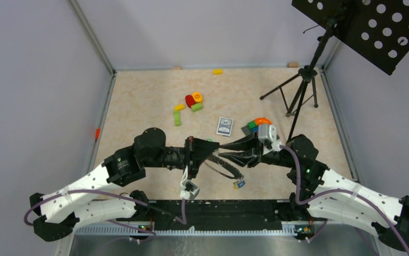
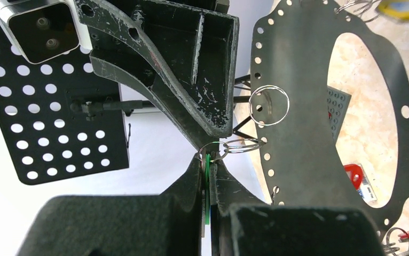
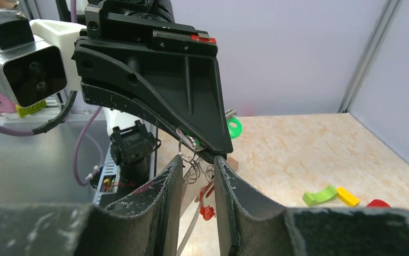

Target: Remove the keys from the keyring

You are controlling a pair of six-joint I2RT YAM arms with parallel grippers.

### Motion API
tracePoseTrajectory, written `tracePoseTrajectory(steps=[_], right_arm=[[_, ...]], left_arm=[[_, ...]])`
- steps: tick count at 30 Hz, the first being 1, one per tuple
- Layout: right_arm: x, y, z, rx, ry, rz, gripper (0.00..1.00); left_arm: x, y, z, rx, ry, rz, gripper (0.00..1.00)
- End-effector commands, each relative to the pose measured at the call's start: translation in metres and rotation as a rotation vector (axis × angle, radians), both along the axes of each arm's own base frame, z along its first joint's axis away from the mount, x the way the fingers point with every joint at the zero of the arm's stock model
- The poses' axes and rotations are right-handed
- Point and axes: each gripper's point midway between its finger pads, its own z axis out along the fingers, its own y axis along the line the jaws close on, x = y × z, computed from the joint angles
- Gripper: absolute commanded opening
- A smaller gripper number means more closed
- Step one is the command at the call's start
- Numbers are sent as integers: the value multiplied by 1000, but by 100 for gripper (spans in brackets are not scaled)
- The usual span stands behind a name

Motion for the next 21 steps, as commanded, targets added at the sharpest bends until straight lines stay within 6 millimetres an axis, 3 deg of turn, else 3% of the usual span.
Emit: tracePoseTrajectory(steps=[1, 13, 21], right_arm=[[-13, 0, 27, 52, -63, 70, 27], [-9, 3, 12, 18, -20, 58, 27], [2, -9, 10, 47, 3, -34, 27]], left_arm=[[-7, 0, 35, -84, -35, -34, 0], [-5, 2, 39, -91, -49, -19, 0], [-2, 5, 41, -96, -61, 2, 0]])
